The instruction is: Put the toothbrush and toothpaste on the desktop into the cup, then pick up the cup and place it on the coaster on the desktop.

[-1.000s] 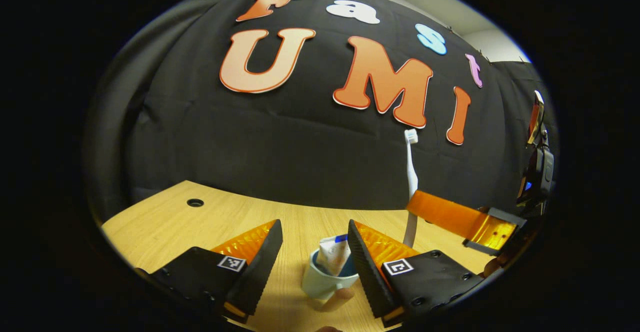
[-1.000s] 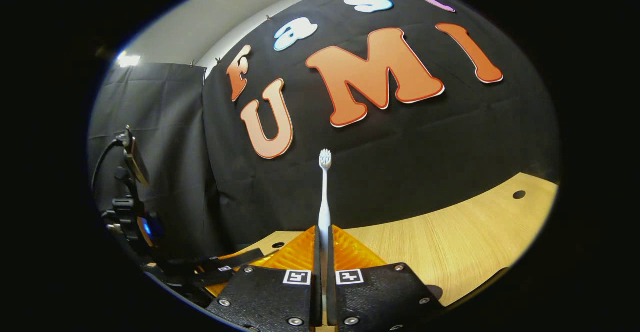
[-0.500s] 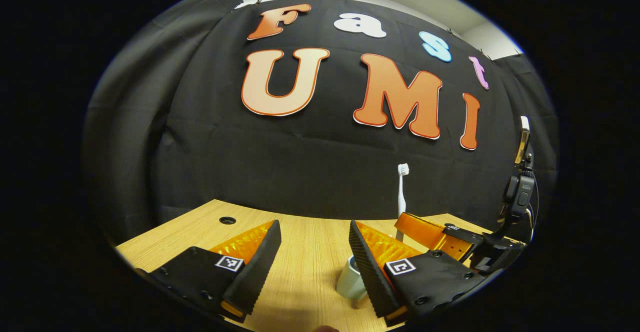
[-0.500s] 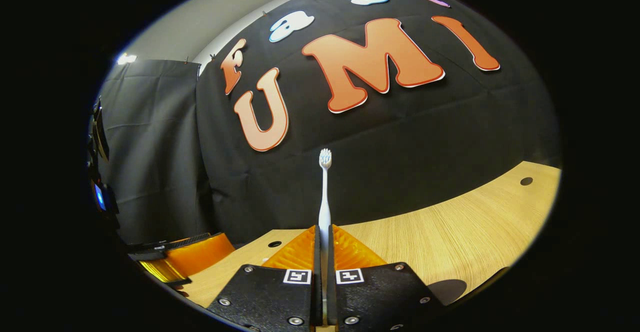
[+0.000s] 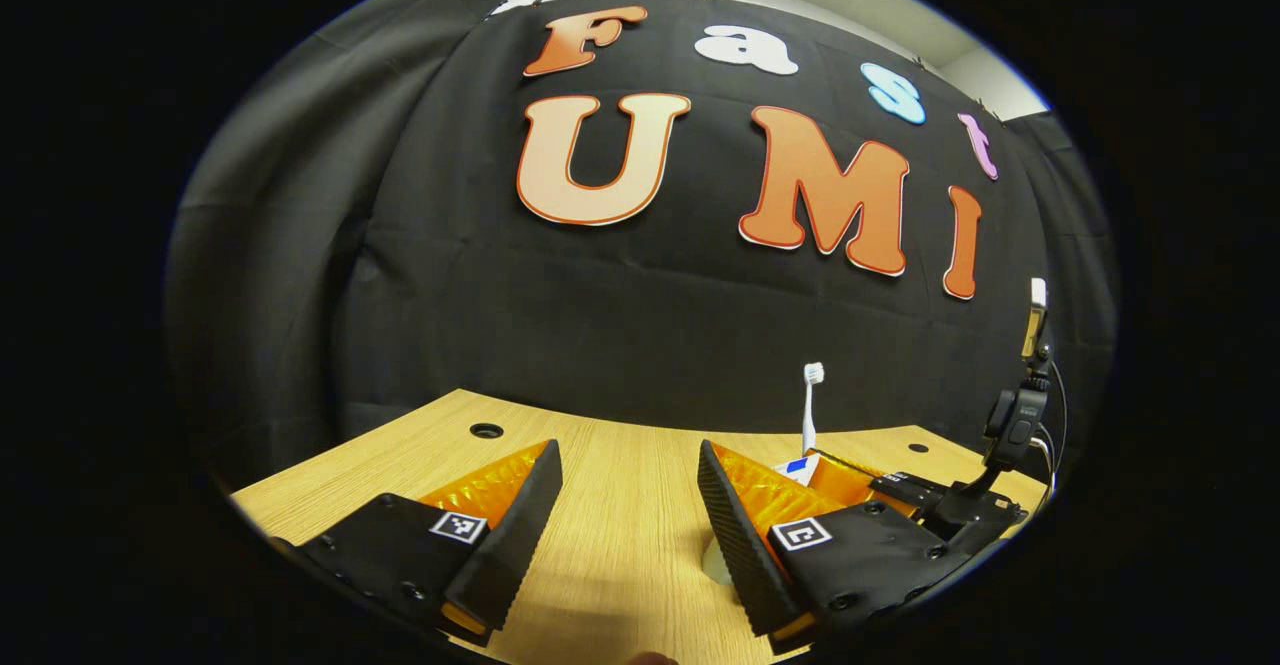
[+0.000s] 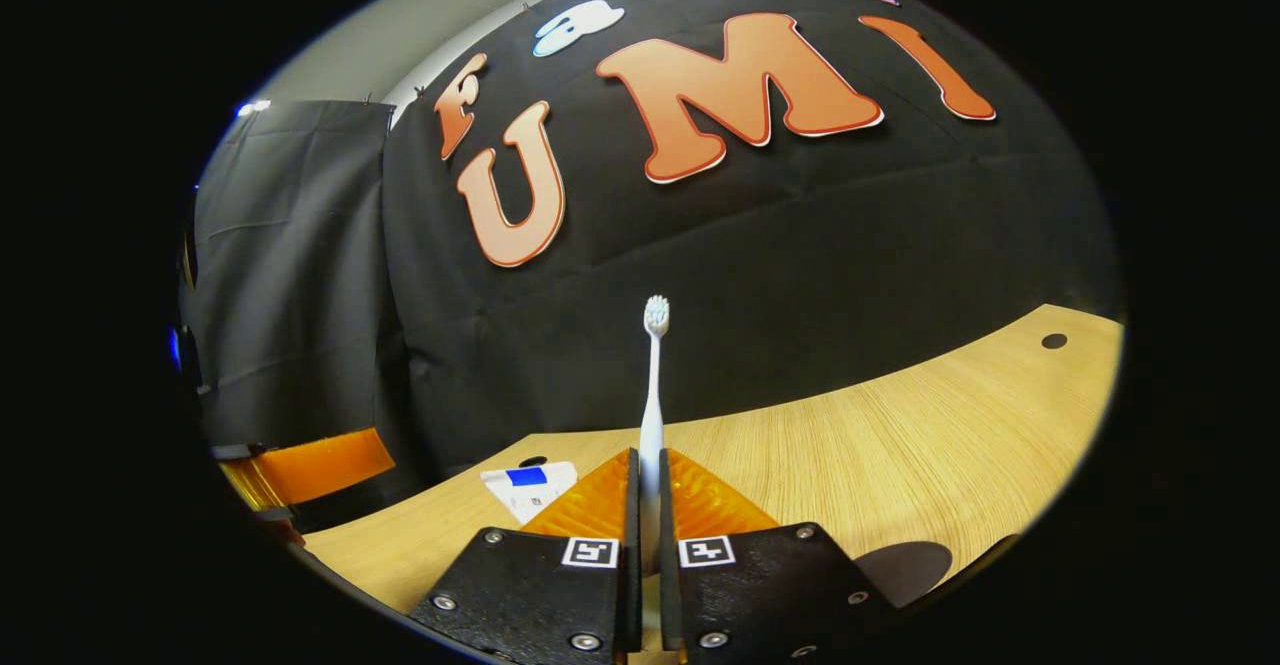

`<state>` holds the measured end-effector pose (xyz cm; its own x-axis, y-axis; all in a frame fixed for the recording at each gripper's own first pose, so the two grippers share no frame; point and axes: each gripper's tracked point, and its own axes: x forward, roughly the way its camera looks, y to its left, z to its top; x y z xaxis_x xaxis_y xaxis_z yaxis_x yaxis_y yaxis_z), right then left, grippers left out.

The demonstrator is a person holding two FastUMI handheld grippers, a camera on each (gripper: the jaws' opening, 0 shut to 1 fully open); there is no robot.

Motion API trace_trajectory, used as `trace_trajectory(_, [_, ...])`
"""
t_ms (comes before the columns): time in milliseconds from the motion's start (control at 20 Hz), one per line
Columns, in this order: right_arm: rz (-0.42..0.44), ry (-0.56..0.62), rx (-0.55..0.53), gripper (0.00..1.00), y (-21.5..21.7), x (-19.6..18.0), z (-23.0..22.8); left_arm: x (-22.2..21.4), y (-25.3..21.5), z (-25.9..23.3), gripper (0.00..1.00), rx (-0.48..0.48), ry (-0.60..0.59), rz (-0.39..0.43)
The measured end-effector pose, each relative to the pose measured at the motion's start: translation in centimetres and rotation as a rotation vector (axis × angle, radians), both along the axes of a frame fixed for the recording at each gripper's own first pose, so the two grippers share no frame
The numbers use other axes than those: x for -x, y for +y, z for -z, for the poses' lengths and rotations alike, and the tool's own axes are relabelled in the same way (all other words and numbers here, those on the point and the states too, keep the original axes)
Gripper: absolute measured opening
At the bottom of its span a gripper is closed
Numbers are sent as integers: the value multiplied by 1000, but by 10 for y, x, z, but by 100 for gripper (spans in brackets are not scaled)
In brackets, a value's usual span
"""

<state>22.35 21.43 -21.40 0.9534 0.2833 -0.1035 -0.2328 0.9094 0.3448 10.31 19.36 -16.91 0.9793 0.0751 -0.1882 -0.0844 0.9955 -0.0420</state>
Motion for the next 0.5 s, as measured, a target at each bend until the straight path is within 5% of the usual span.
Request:
trace_trajectory(150, [7, -3, -19, 7, -7, 3, -7, 4, -2, -6, 88, -3, -4, -2])
trace_trajectory(200, [10, -3, -31, 7, -10, 6, -10, 6, -4, -6, 80, -1, -3, 1])
trace_trajectory(250, [14, -6, -37, 7, -13, 9, -12, 9, -9, -7, 88, 1, 2, 6])
trace_trajectory(500, [-21, -18, -21, 14, -23, 33, -32, 16, -47, -19, 88, 20, 28, 82])
